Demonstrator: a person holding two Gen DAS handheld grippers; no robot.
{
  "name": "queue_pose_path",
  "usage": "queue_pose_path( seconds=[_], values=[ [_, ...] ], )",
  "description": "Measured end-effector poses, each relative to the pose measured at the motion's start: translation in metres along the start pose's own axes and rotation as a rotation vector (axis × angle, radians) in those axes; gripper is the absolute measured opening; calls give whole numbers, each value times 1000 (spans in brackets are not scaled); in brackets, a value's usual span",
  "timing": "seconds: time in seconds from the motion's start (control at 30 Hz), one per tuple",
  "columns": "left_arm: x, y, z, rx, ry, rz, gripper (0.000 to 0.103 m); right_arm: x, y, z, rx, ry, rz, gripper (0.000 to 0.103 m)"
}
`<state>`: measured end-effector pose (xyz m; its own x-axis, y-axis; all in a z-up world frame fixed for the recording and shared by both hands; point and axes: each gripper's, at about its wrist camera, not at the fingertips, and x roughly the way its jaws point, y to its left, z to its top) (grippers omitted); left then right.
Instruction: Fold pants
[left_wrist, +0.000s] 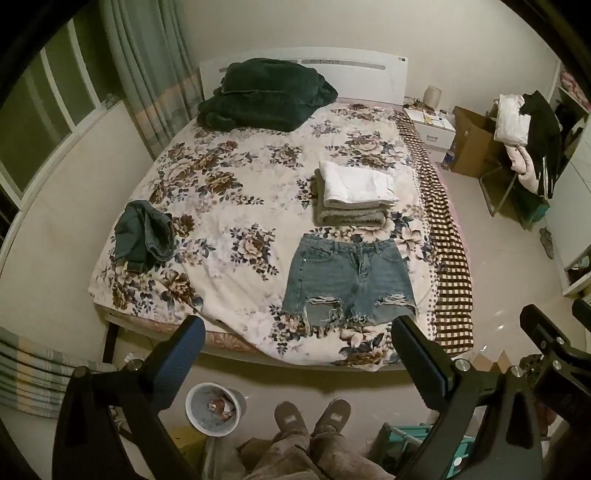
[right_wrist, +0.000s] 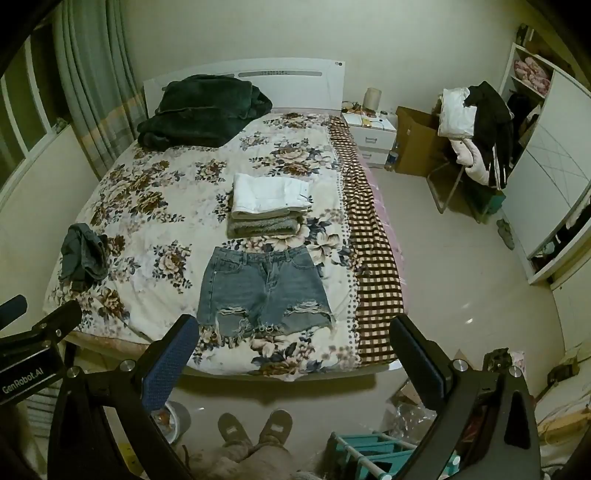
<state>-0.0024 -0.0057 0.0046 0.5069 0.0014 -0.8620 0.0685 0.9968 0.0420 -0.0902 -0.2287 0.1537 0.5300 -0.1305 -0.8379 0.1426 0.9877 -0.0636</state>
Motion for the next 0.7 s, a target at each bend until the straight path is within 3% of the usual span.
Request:
queue_pose_path(
  seconds=[0.7],
  values=[
    [-1, -5, 6, -2, 0, 0, 103, 5, -2, -4, 2, 12, 20, 103]
  ],
)
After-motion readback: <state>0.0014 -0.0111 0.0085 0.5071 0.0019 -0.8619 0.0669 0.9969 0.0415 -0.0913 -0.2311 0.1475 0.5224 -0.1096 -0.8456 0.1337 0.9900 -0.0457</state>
